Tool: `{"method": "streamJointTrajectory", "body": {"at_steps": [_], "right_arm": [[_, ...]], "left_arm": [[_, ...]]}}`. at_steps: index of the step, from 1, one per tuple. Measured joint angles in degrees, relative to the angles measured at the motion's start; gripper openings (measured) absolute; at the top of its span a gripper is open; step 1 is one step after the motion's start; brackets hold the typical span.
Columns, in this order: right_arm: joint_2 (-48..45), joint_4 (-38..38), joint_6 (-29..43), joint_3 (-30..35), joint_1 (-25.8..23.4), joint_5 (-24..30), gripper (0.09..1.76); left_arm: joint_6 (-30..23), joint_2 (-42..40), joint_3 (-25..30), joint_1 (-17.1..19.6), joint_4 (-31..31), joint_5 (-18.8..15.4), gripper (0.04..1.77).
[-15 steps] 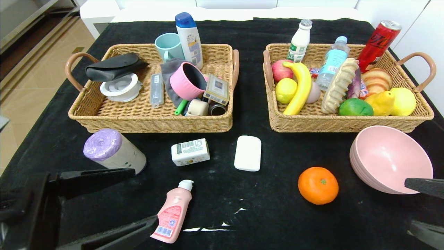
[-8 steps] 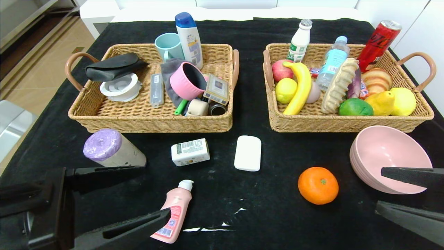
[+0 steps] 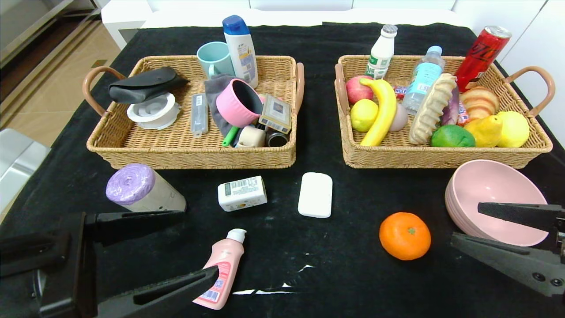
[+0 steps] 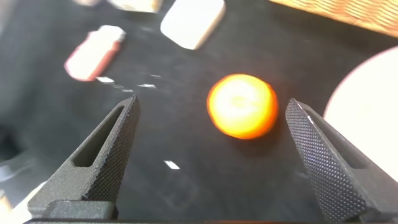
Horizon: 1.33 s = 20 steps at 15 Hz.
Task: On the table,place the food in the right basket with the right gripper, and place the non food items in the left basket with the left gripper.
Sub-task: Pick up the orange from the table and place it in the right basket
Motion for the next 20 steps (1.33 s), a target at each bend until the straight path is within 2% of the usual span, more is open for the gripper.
{"method": "streamJointTrajectory", "body": {"at_steps": [2, 4, 8, 9, 13, 20], "right_arm": [[1.48, 6.44, 0.33, -2.79, 2.45, -7.55, 1.71], [3.27, 14.28, 2.78, -8.11, 5.21, -12.91, 1.71], [10.8, 26.43, 12.35, -21.92, 12.0, -26.83, 1.71], [13.06, 30.01, 15.29, -24.98, 13.48, -28.76, 1.71], [20.94, 41.09, 25.42, -33.85, 16.9, -33.37, 1.71], [28.93, 48.66, 33.6, -39.62, 18.71, -35.24, 1.71]], "left_arm": [[0.24, -0.15, 0.07, -0.02, -0.02, 0.02, 1.72], [0.3, -0.11, 0.05, -0.02, -0.05, 0.02, 1.72], [0.33, 0.16, 0.0, -0.02, -0.16, 0.02, 1.72], [0.3, 0.2, 0.0, -0.02, -0.16, 0.05, 1.72], [0.28, 0.22, -0.01, -0.02, -0.18, 0.05, 1.72], [0.22, 0.3, -0.23, -0.02, -0.18, 0.06, 1.72]]}}
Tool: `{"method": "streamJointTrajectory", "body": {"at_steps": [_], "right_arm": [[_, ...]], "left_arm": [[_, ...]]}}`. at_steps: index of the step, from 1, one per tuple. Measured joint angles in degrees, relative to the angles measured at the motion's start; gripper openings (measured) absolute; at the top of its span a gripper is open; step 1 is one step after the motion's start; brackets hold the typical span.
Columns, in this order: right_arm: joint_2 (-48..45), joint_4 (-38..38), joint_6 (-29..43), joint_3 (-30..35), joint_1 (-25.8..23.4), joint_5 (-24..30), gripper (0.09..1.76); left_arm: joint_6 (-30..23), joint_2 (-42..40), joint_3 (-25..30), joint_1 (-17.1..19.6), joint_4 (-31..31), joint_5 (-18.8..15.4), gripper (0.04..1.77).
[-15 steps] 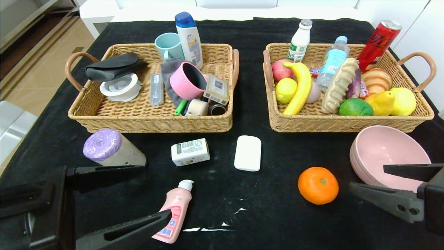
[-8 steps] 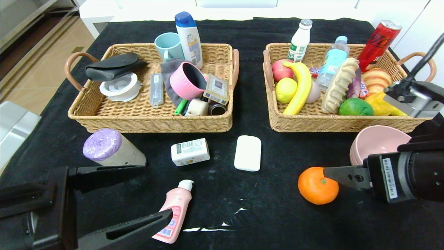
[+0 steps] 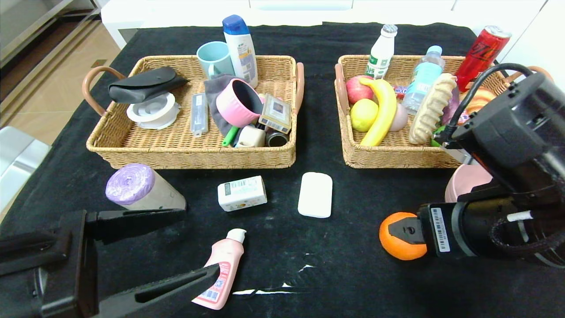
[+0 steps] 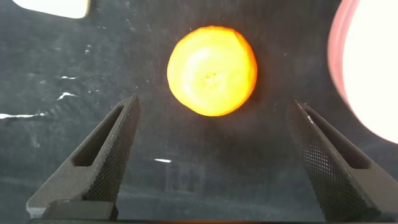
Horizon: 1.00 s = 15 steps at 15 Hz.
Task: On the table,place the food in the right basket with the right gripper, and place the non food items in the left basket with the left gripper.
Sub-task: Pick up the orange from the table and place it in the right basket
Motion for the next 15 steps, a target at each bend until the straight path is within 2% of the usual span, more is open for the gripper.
{"method": "streamJointTrajectory", "body": {"at_steps": [3, 15], "right_arm": [[2.77, 2.29, 3.89, -1.62, 0.11, 0.09, 1.71], [7.58, 2.35, 9.12, -2.18, -1.07, 0.32, 1.71]], "left_arm": [[0.02, -0.09, 0.04, 0.0, 0.0, 0.0, 1.72], [0.13, -0.34, 0.06, 0.0, 0.0, -0.01, 1.72]]}}
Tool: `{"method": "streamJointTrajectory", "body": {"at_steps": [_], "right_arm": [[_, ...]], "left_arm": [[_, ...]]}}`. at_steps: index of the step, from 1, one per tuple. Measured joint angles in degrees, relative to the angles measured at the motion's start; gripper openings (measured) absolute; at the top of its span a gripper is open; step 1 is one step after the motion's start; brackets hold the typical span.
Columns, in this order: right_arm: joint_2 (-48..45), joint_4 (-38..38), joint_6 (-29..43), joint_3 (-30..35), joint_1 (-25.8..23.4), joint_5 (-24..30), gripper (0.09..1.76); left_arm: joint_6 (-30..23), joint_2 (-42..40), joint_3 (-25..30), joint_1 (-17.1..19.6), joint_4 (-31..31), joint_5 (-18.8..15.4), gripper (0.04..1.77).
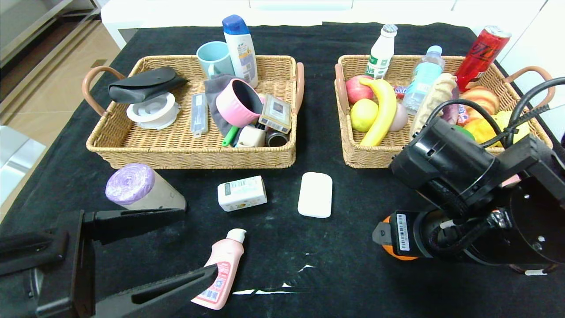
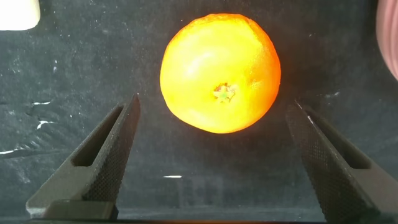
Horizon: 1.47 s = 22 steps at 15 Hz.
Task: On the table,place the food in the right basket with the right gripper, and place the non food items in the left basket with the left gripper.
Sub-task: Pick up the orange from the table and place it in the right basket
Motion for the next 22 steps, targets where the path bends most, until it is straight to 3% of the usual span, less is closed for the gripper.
{"method": "streamJointTrajectory", "body": {"at_steps": [22], "right_arm": [[4.04, -0.56, 2.49, -0.02, -1.65, -0.23, 1.71]], "left_arm": [[0.85, -1.05, 0.33, -0.09, 0.29, 0.15, 1.72]]}}
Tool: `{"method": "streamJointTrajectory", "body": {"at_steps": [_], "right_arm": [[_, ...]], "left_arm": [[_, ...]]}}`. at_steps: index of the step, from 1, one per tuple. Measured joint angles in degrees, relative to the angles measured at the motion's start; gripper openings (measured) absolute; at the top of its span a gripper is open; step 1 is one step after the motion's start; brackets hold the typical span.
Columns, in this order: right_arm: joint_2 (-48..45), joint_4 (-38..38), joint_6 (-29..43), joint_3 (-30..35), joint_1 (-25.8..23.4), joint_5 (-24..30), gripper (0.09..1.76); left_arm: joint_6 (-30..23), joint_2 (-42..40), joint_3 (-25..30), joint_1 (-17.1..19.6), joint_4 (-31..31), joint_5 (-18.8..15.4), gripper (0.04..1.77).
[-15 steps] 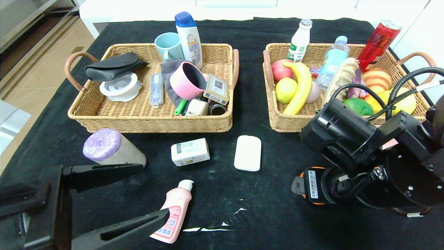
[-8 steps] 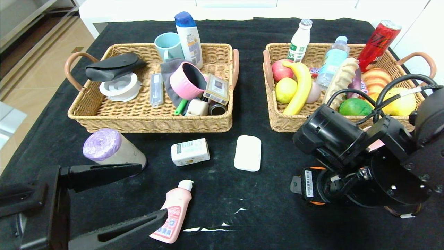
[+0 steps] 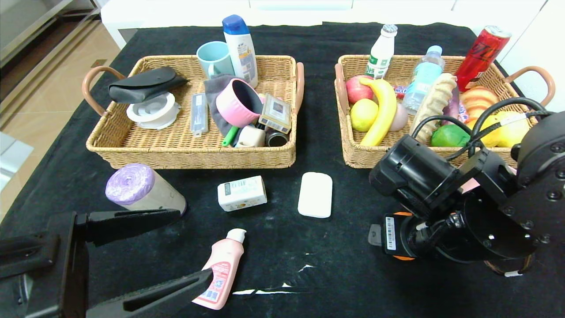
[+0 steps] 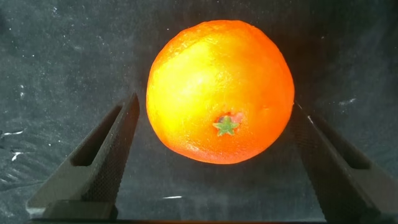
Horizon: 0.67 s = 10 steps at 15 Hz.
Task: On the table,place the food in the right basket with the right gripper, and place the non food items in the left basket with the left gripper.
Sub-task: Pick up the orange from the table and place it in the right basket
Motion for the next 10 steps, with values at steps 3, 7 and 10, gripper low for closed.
{"method": "streamJointTrajectory", "body": {"at_steps": [3, 7, 10], "right_arm": [[0.21, -0.07, 0.28, 0.0, -0.04, -0.05, 1.71], [0.73, -0.3, 0.38, 0.06, -0.26, 0.02, 1.45], [1.12, -0.29, 0.38, 0.06, -0.28, -0.02, 1.23]], "left_arm": [[0.0, 0.0, 0.0, 0.0, 0.0, 0.0, 1.72], [0.07, 0.0, 0.05, 0.0, -0.05, 0.0, 1.72], [0.21, -0.07, 0.0, 0.0, -0.16, 0.0, 1.72]]}}
